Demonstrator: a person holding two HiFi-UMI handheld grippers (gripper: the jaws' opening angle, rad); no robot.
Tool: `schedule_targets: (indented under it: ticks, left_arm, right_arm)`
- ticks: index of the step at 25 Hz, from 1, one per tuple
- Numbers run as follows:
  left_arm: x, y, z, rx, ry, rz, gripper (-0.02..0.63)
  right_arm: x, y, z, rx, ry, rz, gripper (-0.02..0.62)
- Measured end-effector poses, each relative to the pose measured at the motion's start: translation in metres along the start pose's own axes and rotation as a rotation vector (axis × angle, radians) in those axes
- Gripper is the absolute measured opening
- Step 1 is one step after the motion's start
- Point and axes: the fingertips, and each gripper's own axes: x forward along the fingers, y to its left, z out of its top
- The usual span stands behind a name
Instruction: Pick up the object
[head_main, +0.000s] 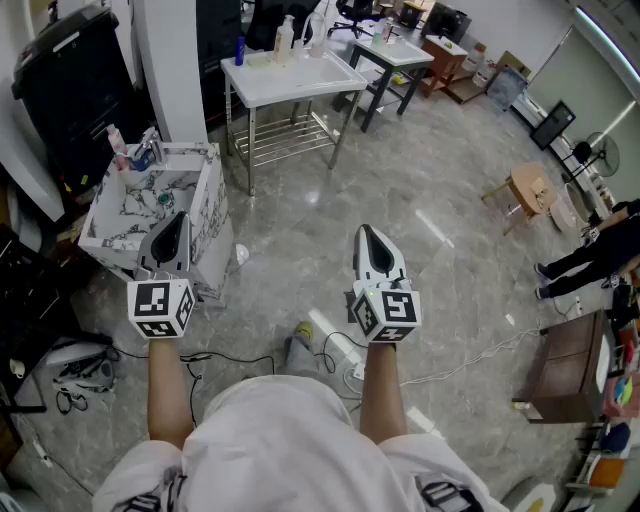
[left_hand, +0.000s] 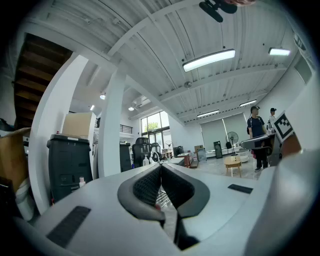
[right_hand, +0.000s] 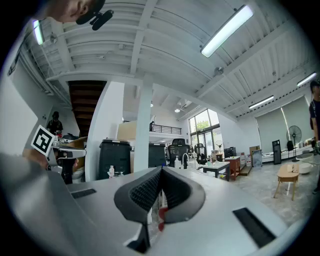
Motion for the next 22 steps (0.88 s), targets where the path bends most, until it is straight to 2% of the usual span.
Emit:
schedule_targets:
  ticks: [6,13,22]
  left_arm:
    - [-0.001,-0.009,-0.004,0.003,0.019,-0.021,0.02]
    - [-0.001,-0.014,-0.009,-0.009,0.03,-0.01,0.02]
    - [0.019,-0.023,-0.014,0.001,0.055,-0.032,0.026]
  right_arm:
    - [-0.004,0.0,-0.004,0.01,0.009,-0.003,0.005]
    - [-0.001,0.002,-0.007,0.021,0.006,0.017,0.005]
    - [0.009,-0.006,-0.008,0.027,-0.01,0.037,0.005]
